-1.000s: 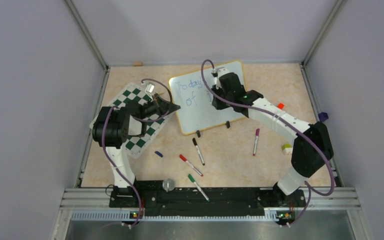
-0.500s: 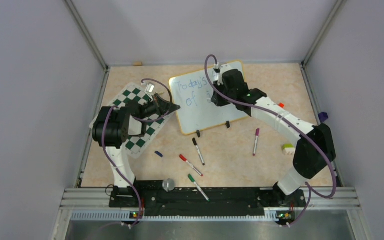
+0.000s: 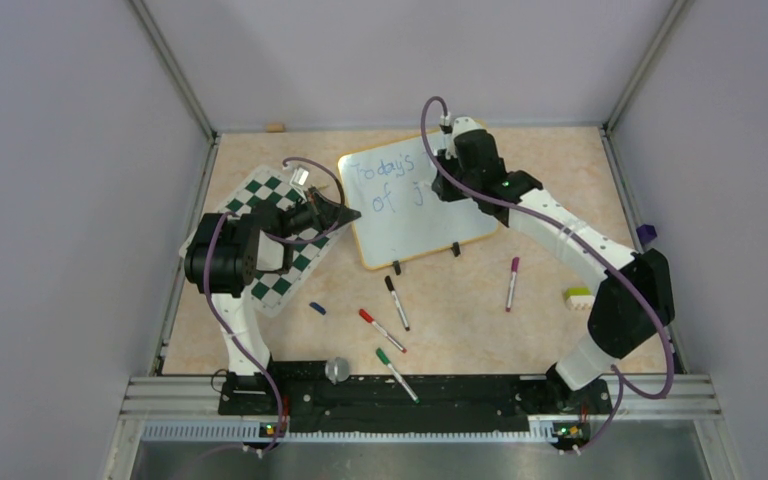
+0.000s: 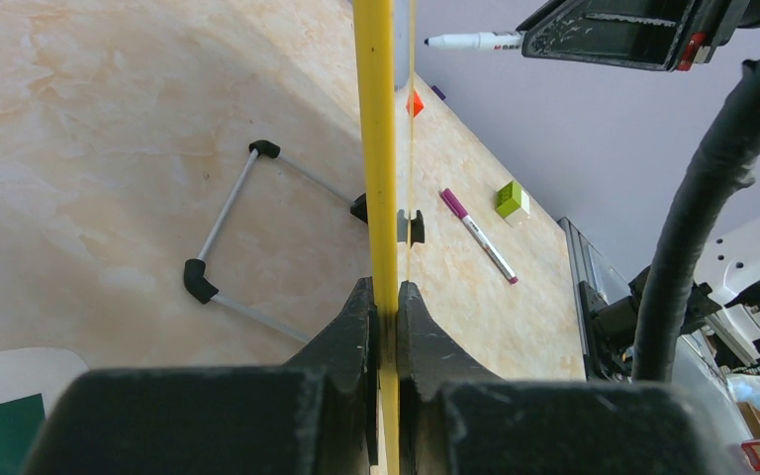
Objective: Write a sentence on the whiteboard
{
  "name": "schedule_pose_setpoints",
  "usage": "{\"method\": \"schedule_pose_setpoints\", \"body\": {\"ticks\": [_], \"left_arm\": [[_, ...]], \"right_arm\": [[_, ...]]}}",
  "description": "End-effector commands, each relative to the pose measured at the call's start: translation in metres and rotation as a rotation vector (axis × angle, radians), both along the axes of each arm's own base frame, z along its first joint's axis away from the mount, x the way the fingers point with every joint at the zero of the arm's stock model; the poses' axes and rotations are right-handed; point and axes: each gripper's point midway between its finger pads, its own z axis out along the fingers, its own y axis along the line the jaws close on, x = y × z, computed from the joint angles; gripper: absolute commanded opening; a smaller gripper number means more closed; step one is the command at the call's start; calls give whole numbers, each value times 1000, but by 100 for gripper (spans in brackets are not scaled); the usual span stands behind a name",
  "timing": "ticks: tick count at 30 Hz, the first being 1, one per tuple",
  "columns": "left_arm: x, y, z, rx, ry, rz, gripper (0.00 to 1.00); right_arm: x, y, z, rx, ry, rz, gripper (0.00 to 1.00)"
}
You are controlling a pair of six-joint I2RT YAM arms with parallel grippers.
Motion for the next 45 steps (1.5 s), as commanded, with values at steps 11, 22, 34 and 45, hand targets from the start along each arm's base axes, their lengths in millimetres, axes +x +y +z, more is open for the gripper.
{"method": "schedule_pose_setpoints", "body": {"ticks": [11,22,34,45], "left_arm": [[-2,2,22,33,-221,1,0],[-2,3,23,33,-222,2,0],[-2,2,23,33,-224,3,0],[-2,2,23,33,-223,3,0]], "right_arm": [[19,0,25,24,-63,-30,0],[19,-1,14,7,-44,-31,0],[24,7,11,11,-37,-8,0],[14,8,-1,15,2,18,0]]}}
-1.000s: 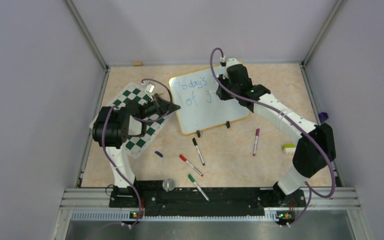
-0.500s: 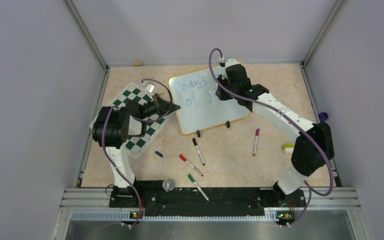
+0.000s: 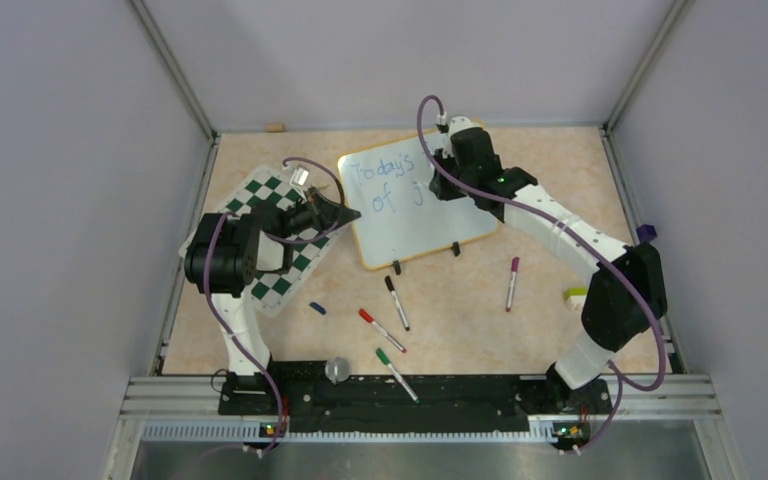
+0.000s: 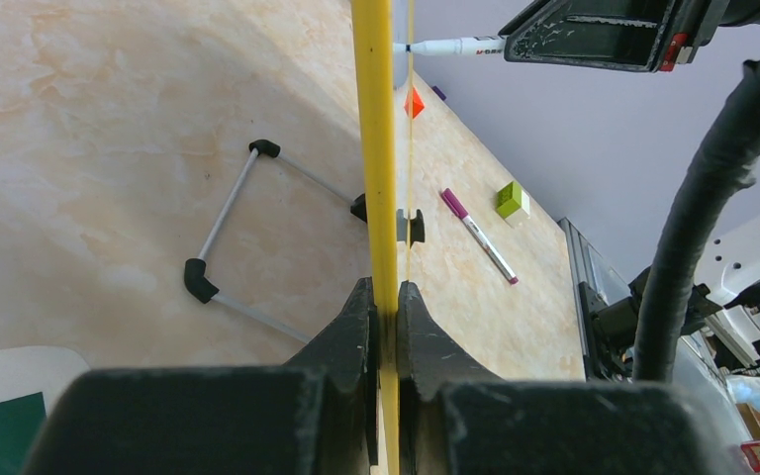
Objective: Write a sentence on the whiteboard
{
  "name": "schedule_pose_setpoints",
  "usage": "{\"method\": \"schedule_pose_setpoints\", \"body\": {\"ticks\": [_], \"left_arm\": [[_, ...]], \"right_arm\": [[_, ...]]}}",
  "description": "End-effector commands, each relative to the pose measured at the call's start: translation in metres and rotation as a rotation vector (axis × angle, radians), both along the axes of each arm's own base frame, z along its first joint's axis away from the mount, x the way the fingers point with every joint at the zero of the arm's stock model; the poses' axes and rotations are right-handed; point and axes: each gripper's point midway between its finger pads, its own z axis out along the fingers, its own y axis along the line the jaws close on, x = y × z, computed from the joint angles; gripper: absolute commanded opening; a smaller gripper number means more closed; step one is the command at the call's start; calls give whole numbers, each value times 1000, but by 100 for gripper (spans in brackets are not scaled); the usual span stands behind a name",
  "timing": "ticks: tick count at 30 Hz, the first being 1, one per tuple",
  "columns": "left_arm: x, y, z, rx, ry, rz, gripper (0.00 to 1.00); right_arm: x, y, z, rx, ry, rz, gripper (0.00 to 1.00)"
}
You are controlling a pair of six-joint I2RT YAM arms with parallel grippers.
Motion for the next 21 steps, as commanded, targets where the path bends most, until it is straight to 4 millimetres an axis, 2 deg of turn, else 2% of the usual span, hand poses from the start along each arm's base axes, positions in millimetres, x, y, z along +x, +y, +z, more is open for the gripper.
{"method": "schedule_pose_setpoints", "body": {"ticks": [1,12,21], "left_arm": [[-2,2,23,34,-227,2,0],[-2,3,23,33,-225,6,0],[-2,3,23,33,-224,5,0]], "right_arm": [[3,2,2,16,-8,12,0],[-9,-13,-13,-34,20,-12,0],[2,-25,-9,-86,0,-83,0]]}}
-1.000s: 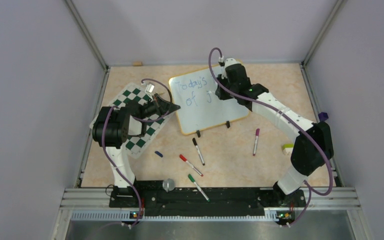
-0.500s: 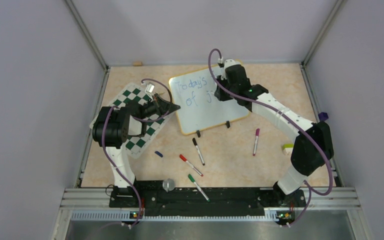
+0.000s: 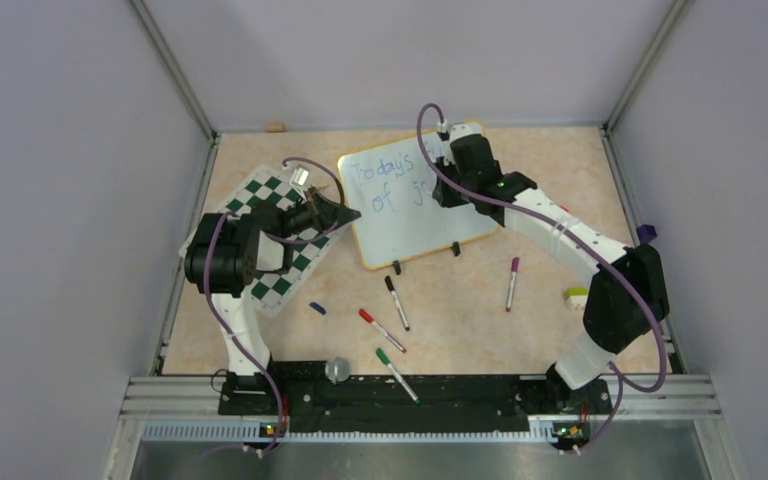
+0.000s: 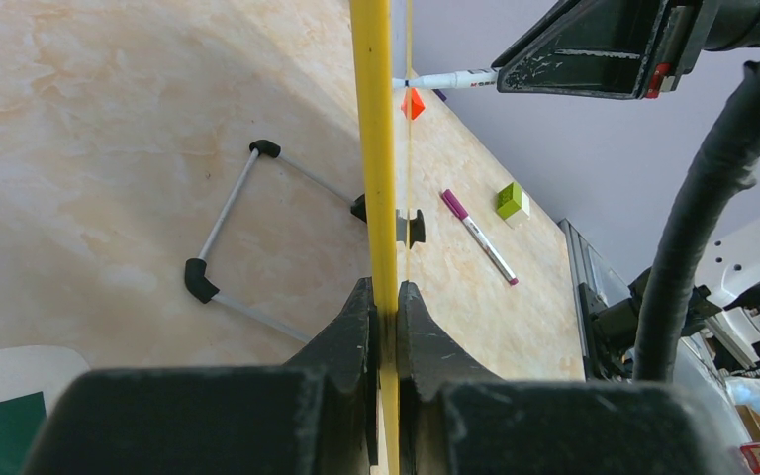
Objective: Write a sentence on the whiteboard
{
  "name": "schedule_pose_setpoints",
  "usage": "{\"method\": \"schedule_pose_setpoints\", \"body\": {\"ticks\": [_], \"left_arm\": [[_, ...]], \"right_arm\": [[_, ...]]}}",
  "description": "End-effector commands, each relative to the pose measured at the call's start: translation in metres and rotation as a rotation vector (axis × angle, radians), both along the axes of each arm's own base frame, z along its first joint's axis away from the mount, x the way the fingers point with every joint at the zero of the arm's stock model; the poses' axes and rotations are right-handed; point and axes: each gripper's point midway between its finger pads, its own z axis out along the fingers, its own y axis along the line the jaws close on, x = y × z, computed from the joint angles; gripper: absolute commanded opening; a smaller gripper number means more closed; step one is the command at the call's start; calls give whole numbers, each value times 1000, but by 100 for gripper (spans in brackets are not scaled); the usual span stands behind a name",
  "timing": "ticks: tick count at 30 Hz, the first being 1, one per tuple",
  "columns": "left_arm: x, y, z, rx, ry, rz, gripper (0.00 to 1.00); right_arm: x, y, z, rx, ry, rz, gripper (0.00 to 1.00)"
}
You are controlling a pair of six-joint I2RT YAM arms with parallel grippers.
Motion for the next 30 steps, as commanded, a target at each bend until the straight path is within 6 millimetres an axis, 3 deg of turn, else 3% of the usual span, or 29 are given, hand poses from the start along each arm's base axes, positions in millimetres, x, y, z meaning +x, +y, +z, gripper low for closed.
{"method": "schedule_pose_setpoints", "body": {"ticks": [1,16,30], "left_arm": [[-2,3,23,34,-227,3,0],[-2,3,23,33,-227,3,0],[-1,3,23,34,-227,2,0]], "right_arm": [[12,-19,8,-68,-37,-79,0],[29,-8,26,-43,-78,-73,0],[33,2,35,4,-98,-50,0]]}}
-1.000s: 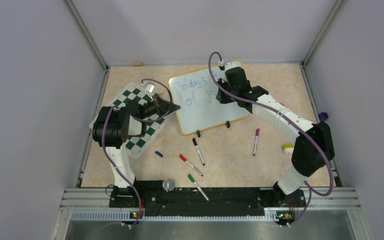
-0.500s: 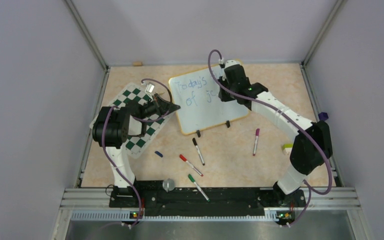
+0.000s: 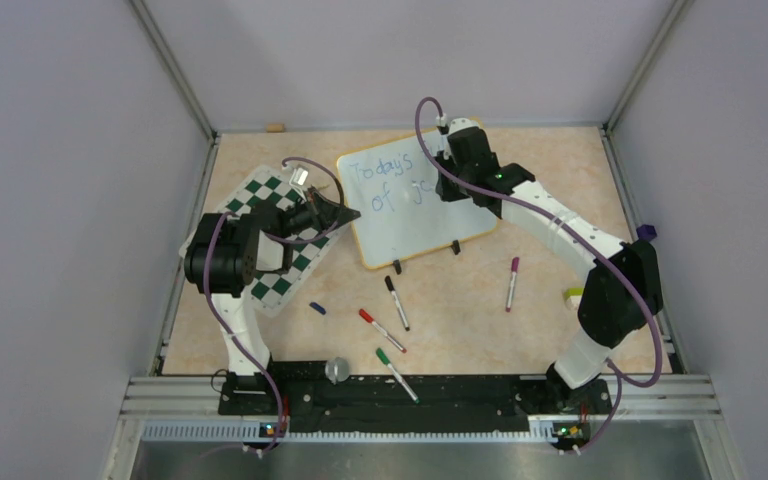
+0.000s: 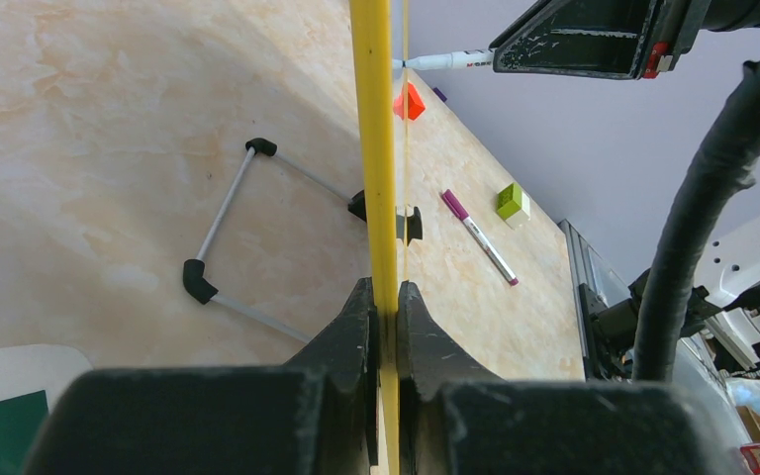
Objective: Write a sentence on the whiteboard
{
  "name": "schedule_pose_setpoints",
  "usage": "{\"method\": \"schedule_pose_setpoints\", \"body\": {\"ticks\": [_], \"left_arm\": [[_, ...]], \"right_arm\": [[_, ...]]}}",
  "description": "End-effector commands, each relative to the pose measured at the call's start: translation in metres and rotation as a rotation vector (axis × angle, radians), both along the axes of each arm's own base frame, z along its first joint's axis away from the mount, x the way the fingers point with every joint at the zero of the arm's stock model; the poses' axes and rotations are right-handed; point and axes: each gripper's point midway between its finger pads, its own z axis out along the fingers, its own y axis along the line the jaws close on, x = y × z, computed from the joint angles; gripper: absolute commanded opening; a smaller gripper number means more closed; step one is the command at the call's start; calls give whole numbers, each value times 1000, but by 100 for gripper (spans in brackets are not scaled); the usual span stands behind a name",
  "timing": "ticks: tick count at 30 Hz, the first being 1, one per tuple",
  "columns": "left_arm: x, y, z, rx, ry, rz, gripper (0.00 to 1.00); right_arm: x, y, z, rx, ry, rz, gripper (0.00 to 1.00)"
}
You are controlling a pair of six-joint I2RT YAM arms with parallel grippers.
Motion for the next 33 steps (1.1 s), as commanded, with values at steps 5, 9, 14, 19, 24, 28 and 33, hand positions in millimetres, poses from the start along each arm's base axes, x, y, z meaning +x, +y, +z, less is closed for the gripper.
{"method": "schedule_pose_setpoints", "body": {"ticks": [5,9,14,19,24,28,33], "left_arm": [[-2,2,23,35,-229,3,0],[-2,3,23,35,-229,4,0],[-2,2,23,35,-228,3,0],[-2,3,23,35,-230,5,0],[-2,3,23,35,-229,4,0],[-2,2,23,35,-231,4,0],[-2,3,23,35,-230,5,0]], "right_arm": [[26,11,33,69,-114,-5,0],[27,11,35,71,-120,-8,0],[28,10,37,69,-129,-17,0],[29,13,38,78,-129,-8,0],[28,16,38,89,-125,7,0],[26,21,37,104,-115,26,0],[23,25,39,126,-118,44,0]]}}
